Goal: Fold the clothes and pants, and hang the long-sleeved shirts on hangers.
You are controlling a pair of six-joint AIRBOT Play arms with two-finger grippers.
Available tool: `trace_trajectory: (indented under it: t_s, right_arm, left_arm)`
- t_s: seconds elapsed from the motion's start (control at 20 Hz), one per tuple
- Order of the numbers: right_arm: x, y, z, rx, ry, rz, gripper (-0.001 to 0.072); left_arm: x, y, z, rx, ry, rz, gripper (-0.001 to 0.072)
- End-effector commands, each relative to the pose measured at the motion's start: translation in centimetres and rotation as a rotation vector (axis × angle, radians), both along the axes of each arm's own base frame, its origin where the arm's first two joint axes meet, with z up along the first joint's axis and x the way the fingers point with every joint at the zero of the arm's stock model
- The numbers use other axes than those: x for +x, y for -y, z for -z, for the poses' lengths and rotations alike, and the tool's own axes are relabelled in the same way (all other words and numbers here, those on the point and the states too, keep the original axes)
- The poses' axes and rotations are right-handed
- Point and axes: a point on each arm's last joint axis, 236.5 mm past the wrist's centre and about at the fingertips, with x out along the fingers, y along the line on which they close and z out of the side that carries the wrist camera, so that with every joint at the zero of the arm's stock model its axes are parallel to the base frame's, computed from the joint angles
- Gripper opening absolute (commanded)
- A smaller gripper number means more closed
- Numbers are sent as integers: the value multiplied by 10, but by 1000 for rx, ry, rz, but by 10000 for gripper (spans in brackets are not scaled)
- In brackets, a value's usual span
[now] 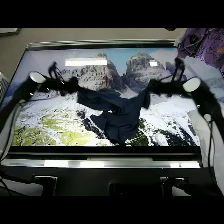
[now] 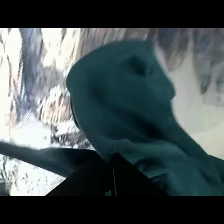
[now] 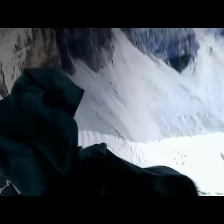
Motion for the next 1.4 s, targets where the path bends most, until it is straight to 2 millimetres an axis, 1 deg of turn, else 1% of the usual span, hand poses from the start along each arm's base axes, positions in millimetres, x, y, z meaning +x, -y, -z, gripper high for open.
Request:
trace_trajectory:
  t_s: [0.0,0.05,0.1,0.15,0.2,0.25,0.3,0.35,0.4,0.45,0.5,0.55,0.6,0.65,0.7,0.75,0.8,0.85,0.9,0.95,1.0,1.05,1.1,1.15,1.2,1.25,1.3,1.35]
  right_arm:
    - [2,29,-141,-178,284,12,26]
    - [-5,34,-187,-214,373,20,26]
    - [-19,39,-236,-241,468,32,26]
    - [-37,44,-282,-266,561,47,26]
    - [-58,47,-322,-280,646,63,26]
    - [-84,50,-361,-290,730,81,26]
    - [-112,53,-393,-298,803,99,26]
    - [-137,56,-417,-300,863,117,26]
    - [-162,60,-437,-294,916,143,26]
    - [-186,65,-453,-288,964,173,26]
    - [-207,72,-464,-283,994,211,26]
    - [-221,79,-471,-272,1010,245,26]
    - [-231,86,-476,-262,1021,283,26]
    - [-232,92,-478,-261,1023,312,26]
    - [-225,97,-476,-266,1011,336,26]
    - [-211,101,-470,-267,986,350,26]
    - [-188,102,-460,-266,947,357,27]
    - [-161,101,-446,-264,902,353,27]
    - [-131,100,-428,-267,852,345,27]
    - [-95,98,-405,-270,791,332,27]
    - [-57,95,-376,-271,727,315,27]
    - [-24,90,-346,-267,664,297,28]
    - [9,85,-313,-256,600,278,28]
    - [41,77,-275,-229,531,253,28]
    - [68,68,-237,-196,464,232,28]
    - [93,59,-195,-159,389,211,28]
    - [114,50,-150,-123,310,194,28]
    - [128,41,-110,-84,236,179,28]
  left_arm:
    - [17,-54,-152,88,320,-47,12]
    - [10,-68,-198,112,405,-64,12]
    - [-4,-81,-244,139,490,-84,12]
    - [-22,-90,-282,167,562,-97,12]
    - [-44,-98,-317,191,627,-110,13]
    - [-69,-104,-345,214,679,-121,13]
    - [-93,-108,-364,237,712,-129,13]
    - [-119,-112,-379,276,734,-136,13]
    - [-142,-118,-387,322,742,-148,13]
    - [-166,-126,-394,371,737,-185,13]
    - [-186,-136,-399,410,732,-228,13]
    - [-205,-146,-403,446,726,-276,13]
    - [-219,-155,-406,472,718,-319,14]
    - [-229,-160,-407,476,709,-352,14]
    - [-233,-161,-406,466,699,-368,13]
    - [-230,-160,-401,456,683,-364,13]
    - [-223,-158,-391,450,657,-351,13]
    - [-211,-158,-374,447,609,-336,14]
    - [-196,-157,-350,437,546,-315,13]
    - [-181,-156,-324,429,475,-292,13]
    - [-165,-156,-293,426,398,-270,14]
    - [-147,-155,-258,421,319,-250,13]
    - [-129,-154,-224,415,257,-236,13]
    - [-110,-153,-187,409,198,-225,13]
    - [-94,-151,-152,404,147,-216,14]
    - [-79,-149,-114,401,93,-208,14]
    - [-66,-147,-75,401,39,-198,14]
    - [-56,-146,-41,397,-10,-192,14]
